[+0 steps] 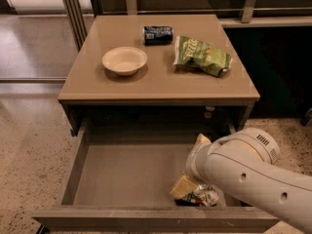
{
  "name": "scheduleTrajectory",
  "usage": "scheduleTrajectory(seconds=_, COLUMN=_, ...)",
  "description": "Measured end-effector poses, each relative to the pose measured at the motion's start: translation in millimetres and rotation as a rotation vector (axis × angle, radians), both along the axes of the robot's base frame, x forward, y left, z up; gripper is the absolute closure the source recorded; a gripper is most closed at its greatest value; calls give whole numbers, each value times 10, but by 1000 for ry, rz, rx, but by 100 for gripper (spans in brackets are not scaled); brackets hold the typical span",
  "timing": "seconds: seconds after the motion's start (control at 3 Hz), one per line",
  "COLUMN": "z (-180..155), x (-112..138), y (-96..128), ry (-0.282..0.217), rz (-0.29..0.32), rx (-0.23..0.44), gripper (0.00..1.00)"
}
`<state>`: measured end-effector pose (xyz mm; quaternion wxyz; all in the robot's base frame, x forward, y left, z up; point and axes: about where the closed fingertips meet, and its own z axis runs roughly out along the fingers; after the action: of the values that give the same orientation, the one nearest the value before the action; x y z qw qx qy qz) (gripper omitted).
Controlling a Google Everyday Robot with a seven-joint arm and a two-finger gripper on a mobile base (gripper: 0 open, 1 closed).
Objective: Pick 7up can from top drawer and place on counter
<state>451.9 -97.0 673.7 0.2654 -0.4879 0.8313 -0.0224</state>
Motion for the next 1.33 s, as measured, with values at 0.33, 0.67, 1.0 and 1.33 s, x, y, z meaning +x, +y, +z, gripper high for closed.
scheduleTrajectory(seconds=0.33, z=-68, x=-20, y=-36, ry=7, rz=27, rx=-8, gripper=0)
scheduleTrajectory(seconds=0.67, z=-81, x=10, y=-87, ry=-15, rz=45, rx=-14, gripper=0)
scheduleTrajectory(seconds=1.0, z=-74, x=72, y=-159, ry=-50, rz=52, rx=-17, gripper=0)
scheduleTrajectory(seconds=1.33, z=-181, x=11, y=-239, ry=-49, rz=40, rx=-43, gripper=0)
